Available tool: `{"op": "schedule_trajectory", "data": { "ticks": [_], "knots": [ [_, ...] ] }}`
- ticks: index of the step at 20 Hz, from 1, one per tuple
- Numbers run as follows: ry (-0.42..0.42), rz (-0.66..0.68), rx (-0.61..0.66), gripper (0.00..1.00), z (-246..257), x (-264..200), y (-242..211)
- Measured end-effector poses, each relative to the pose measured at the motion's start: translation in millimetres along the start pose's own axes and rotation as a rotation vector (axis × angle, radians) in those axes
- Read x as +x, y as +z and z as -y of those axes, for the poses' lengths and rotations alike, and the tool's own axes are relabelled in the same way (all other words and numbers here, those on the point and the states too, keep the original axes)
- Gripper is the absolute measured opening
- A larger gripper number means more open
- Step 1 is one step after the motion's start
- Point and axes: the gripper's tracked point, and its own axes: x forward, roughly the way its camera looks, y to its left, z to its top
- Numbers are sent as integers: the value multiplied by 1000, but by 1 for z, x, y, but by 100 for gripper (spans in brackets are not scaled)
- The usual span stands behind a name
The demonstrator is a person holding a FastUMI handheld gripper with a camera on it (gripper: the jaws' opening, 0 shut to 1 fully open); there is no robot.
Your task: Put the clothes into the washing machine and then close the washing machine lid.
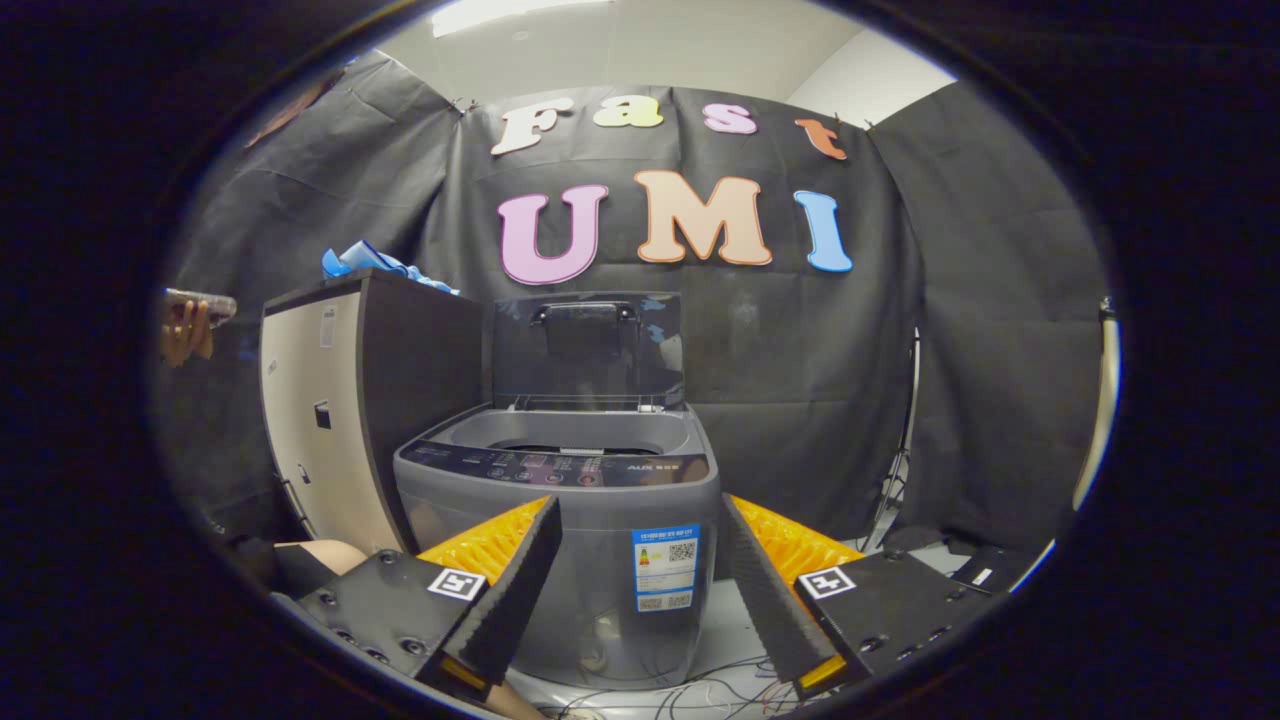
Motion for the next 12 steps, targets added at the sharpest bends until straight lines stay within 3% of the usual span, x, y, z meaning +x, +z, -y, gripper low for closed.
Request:
{"op": "schedule_trajectory", "data": {
  "ticks": [8,12],
  "knots": [
    [4,2,-3,98,0,8,-2],
    [14,75,0,98,-5,55,21]
  ]
}}
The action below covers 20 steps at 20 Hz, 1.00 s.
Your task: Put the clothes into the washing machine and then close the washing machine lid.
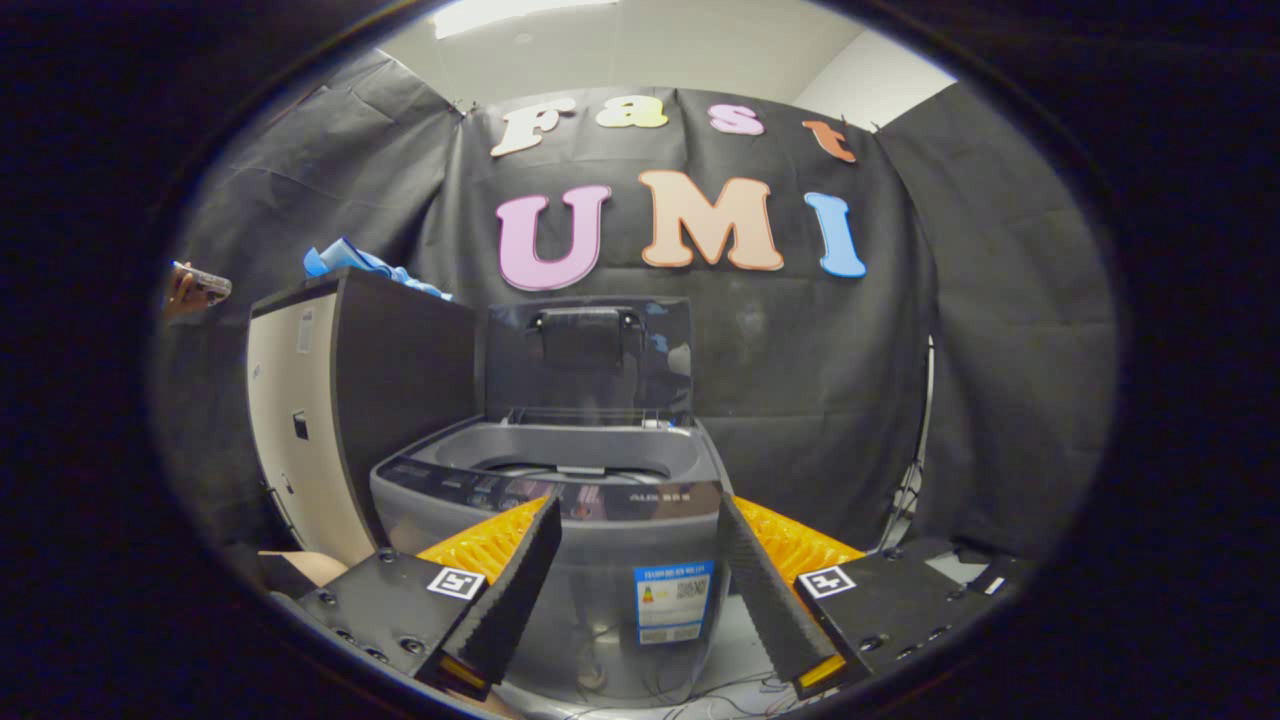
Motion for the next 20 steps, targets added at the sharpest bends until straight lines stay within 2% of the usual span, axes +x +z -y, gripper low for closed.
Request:
{"op": "schedule_trajectory", "data": {
  "ticks": [3,6,12,20],
  "knots": [
    [-10,21,-2,98,2,7,16],
    [-12,21,-3,98,1,-5,24],
    [-42,-54,-6,98,7,-43,4],
    [-32,-68,-4,98,2,-51,5]
  ]
}}
